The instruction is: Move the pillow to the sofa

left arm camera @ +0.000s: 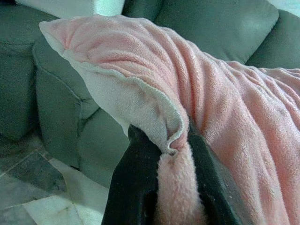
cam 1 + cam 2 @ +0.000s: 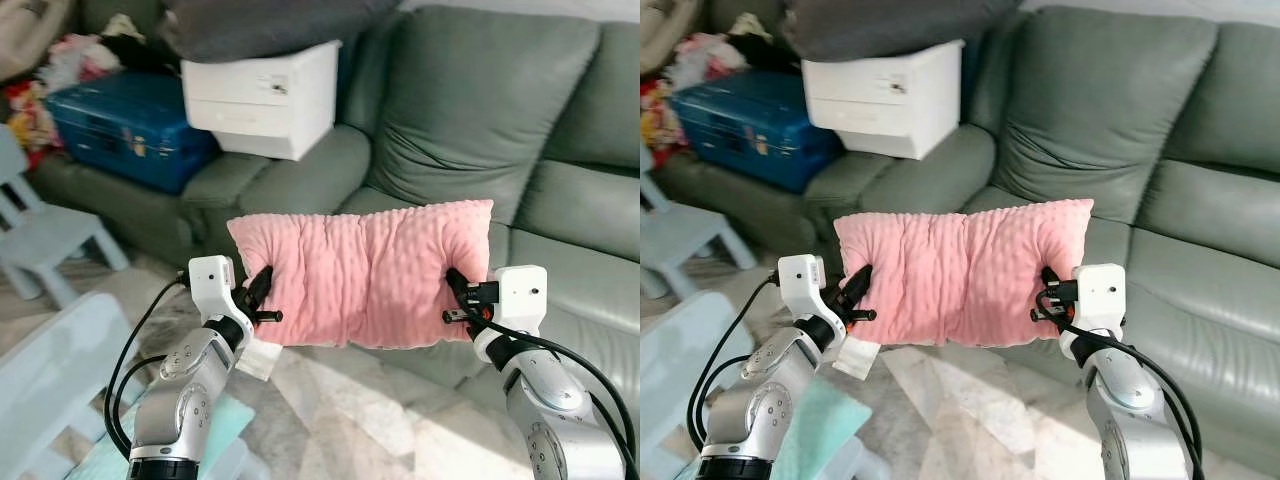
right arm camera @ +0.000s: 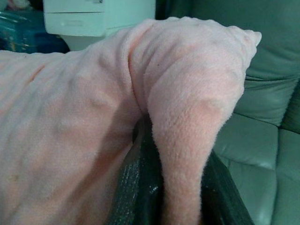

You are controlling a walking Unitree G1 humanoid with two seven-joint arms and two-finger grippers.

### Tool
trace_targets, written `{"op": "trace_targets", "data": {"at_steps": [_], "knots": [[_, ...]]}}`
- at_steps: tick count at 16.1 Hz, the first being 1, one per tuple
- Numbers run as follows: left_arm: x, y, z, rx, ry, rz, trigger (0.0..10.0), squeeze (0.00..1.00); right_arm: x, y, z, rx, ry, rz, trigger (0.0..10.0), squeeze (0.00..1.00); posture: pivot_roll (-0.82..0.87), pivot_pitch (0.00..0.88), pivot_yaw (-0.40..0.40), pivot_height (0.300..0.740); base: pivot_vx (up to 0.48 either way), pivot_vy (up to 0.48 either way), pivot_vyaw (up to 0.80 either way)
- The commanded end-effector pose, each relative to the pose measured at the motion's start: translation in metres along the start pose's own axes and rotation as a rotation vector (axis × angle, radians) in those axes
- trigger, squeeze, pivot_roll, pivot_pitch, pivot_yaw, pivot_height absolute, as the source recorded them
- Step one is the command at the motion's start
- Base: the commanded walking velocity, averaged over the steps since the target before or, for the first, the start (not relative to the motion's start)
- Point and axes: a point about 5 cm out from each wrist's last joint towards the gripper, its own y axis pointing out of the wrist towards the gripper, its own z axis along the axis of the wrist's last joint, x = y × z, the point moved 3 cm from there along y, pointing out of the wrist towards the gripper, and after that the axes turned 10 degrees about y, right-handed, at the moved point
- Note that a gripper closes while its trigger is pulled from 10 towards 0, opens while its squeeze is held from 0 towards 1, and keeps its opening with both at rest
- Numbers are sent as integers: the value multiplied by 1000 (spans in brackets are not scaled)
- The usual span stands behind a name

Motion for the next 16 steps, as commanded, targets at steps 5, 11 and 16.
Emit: {"op": "trace_targets", "data": {"at_steps": [5,11,16], "knots": [[1,2,6,14,-14,-19,10000,0,-4,0,7,21,-1,13,10000,0,-240,0,27,740,0,0,-788],[5,0,4,14,-22,-45,10000,0,-5,-2,7,25,-1,17,10000,0,-241,0,25,740,0,0,-621],[6,0,4,10,-27,-49,10000,0,-5,-2,8,25,-6,18,10000,0,-242,0,23,740,0,-374,0]]}}
